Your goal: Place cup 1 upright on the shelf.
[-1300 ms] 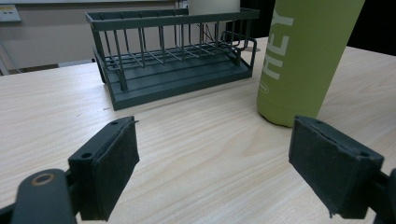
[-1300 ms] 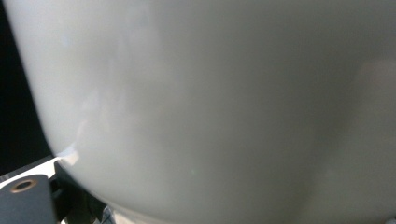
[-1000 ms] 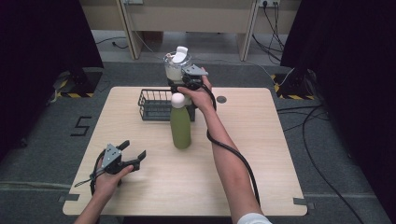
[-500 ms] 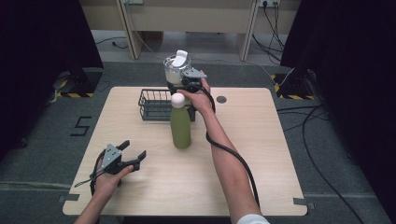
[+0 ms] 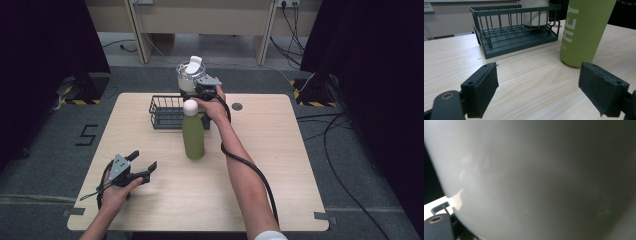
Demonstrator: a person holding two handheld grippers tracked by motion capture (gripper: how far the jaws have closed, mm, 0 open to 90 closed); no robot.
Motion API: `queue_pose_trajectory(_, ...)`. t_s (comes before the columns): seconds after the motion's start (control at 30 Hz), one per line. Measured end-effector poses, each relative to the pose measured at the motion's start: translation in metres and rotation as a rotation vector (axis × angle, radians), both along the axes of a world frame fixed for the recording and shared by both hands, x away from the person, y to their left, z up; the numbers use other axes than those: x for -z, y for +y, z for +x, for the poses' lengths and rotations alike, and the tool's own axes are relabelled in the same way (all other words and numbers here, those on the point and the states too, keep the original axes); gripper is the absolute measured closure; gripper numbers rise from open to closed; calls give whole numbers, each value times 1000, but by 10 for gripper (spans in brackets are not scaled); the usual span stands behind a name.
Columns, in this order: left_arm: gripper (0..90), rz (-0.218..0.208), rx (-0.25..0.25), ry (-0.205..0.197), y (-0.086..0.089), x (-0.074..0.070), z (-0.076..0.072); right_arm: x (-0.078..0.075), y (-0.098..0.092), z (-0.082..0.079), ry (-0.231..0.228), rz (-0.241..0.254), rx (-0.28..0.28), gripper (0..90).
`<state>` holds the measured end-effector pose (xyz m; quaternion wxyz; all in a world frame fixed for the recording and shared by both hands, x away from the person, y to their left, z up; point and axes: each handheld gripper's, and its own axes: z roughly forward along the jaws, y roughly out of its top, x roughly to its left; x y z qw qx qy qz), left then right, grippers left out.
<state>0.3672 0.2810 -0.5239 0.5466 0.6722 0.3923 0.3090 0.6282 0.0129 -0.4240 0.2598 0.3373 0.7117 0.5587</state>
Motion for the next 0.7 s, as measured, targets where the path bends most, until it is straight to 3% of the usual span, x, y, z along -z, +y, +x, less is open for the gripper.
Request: queue_pose_trajectory(0.7, 153, 2, 8, -3, -2, -1, -1, 2, -7, -8, -4, -8, -12, 83)
